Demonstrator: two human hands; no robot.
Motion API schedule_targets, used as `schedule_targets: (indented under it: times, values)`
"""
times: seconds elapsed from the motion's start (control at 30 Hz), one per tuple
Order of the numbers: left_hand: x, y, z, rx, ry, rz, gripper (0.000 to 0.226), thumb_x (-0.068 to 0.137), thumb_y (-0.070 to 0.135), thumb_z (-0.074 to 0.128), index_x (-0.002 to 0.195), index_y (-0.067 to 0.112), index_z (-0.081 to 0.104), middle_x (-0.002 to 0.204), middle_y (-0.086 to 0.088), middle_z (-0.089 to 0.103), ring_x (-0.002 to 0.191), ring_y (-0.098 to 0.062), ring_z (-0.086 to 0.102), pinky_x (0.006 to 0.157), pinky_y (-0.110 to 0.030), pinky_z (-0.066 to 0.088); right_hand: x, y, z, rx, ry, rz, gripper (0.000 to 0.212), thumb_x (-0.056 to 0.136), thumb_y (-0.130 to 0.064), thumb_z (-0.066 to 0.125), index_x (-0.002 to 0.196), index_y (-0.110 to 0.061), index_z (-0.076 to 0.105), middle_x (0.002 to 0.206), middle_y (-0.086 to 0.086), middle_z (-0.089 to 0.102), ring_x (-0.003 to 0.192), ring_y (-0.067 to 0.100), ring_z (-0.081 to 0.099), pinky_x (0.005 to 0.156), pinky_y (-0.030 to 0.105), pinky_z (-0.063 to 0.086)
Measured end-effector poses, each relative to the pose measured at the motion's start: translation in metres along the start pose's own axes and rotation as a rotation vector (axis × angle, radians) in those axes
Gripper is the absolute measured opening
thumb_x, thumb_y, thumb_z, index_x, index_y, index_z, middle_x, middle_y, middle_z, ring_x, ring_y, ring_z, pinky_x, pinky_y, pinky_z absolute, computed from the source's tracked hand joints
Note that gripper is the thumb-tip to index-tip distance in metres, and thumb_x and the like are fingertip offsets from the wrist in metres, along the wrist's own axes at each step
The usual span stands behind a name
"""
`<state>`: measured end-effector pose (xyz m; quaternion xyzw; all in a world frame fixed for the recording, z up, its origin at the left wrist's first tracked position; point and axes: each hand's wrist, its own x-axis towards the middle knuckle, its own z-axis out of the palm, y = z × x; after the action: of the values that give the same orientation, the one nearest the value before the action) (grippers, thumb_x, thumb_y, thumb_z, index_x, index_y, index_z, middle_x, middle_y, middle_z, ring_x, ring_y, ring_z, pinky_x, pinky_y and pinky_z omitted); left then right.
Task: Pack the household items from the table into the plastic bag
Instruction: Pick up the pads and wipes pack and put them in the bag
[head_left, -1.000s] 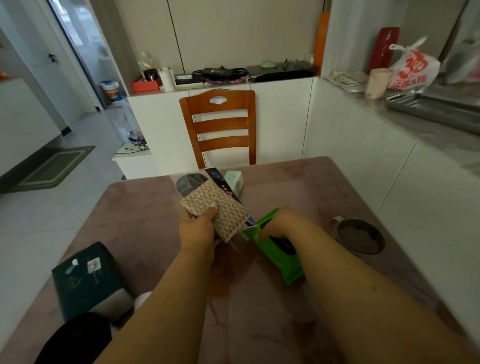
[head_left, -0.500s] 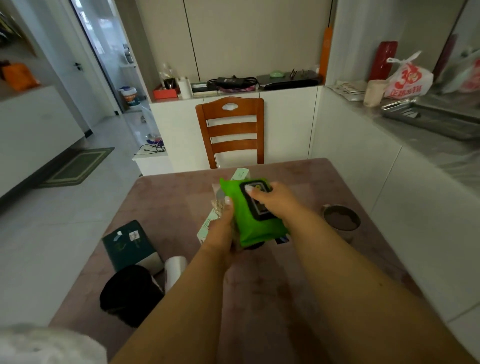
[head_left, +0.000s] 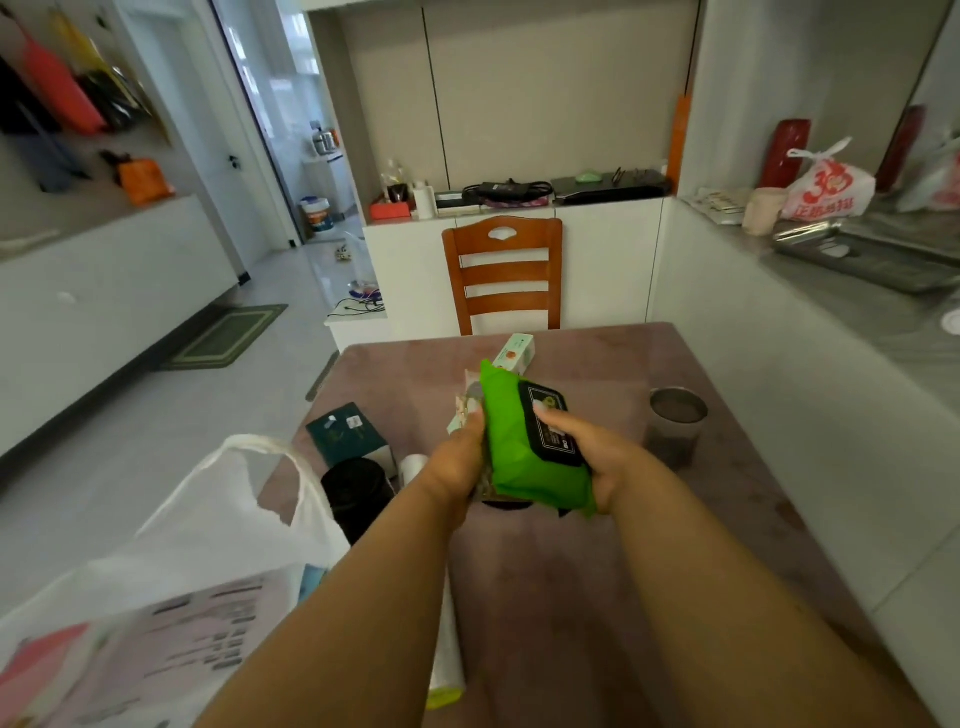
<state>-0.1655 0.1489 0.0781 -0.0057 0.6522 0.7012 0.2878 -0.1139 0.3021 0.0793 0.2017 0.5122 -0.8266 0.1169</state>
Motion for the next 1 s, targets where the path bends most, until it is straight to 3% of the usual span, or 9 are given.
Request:
schedule_targets:
  times: [0.13,0.27,0.4,0.5,0.6,0.77,0.83,0.9,1.0]
  values:
    - [-0.026,0.008,-0.008,0.020,0.047,-0.027,0.075,0.091,0.069,0.031,0.137,0.014,0.053,0.127,-0.019,0.065,0.114,-0.035,0.064,0.100,-0.050,0.049,-0.020,0.006,0.022,0.006,-0.016,-0.049,0.026,0.084,-0.031,0.062,0.097,-0.009,0.070,0.078,0.014,0.076,0.065,0.026,0.073,0.064,0.033,0.059]
    - [-0.059,0.014,-0.013,0.009,-0.090,-0.118,0.078,0.088,0.074,0.027,0.129,0.017,0.061,0.123,-0.020,0.067,0.114,-0.039,0.063,0.099,-0.057,0.047,-0.044,0.012,0.040,0.048,-0.025,-0.121,0.022,0.086,-0.026,0.057,0.091,-0.009,0.069,0.068,0.013,0.075,0.056,0.024,0.071,0.053,0.030,0.059]
    - [-0.106,0.036,-0.033,0.301,-0.077,-0.096,0.077,0.089,0.074,0.024,0.117,0.015,0.065,0.116,-0.014,0.071,0.098,-0.029,0.069,0.084,-0.040,0.057,-0.078,0.018,0.066,0.094,-0.074,-0.216,0.022,0.077,-0.025,0.063,0.092,-0.009,0.069,0.070,0.012,0.075,0.059,0.023,0.072,0.057,0.031,0.060]
    - [-0.147,0.053,-0.061,0.488,-0.047,-0.073,0.079,0.091,0.070,0.019,0.110,0.008,0.064,0.108,-0.017,0.070,0.097,-0.031,0.066,0.091,-0.040,0.049,-0.103,0.030,0.094,0.116,-0.129,-0.268,0.027,0.062,-0.027,0.068,0.082,-0.011,0.074,0.070,0.011,0.075,0.060,0.022,0.071,0.061,0.031,0.059]
    - [-0.185,0.066,-0.099,0.580,-0.023,-0.089,0.084,0.091,0.070,0.013,0.107,0.005,0.063,0.096,-0.018,0.069,0.084,-0.028,0.065,0.084,-0.038,0.050,-0.128,0.045,0.126,0.137,-0.182,-0.296,0.025,0.054,-0.027,0.071,0.071,-0.009,0.077,0.065,0.011,0.074,0.055,0.022,0.071,0.056,0.029,0.060]
    - [-0.232,0.079,-0.162,0.661,0.132,-0.023,0.077,0.089,0.073,0.014,0.092,0.012,0.061,0.125,-0.019,0.060,0.117,-0.034,0.056,0.103,-0.048,0.045,-0.155,0.083,0.169,0.090,-0.248,-0.261,0.060,0.028,-0.028,0.091,0.083,-0.009,0.077,0.072,0.014,0.075,0.061,0.026,0.072,0.061,0.034,0.060]
    - [-0.245,0.080,-0.187,0.683,0.200,-0.012,0.079,0.089,0.074,0.015,0.100,0.011,0.061,0.138,-0.019,0.051,0.127,-0.037,0.047,0.108,-0.051,0.039,-0.159,0.098,0.186,0.072,-0.256,-0.209,0.047,0.040,-0.028,0.085,0.081,-0.008,0.076,0.069,0.014,0.074,0.058,0.026,0.071,0.057,0.033,0.060]
    - [-0.254,0.080,-0.207,0.703,0.222,-0.040,0.089,0.088,0.075,0.013,0.126,0.008,0.059,0.150,-0.017,0.040,0.137,-0.038,0.037,0.112,-0.055,0.032,-0.157,0.113,0.204,0.037,-0.202,-0.114,0.027,0.060,-0.024,0.071,0.082,-0.008,0.073,0.065,0.014,0.072,0.055,0.026,0.070,0.057,0.032,0.060]
    - [-0.262,0.077,-0.225,0.703,0.233,-0.035,0.088,0.090,0.072,0.012,0.144,0.012,0.045,0.158,-0.011,0.029,0.146,-0.039,0.022,0.116,-0.060,0.020,-0.140,0.132,0.234,-0.101,-0.112,0.003,0.027,0.066,-0.022,0.070,0.090,-0.009,0.071,0.070,0.015,0.073,0.062,0.028,0.069,0.071,0.036,0.057]
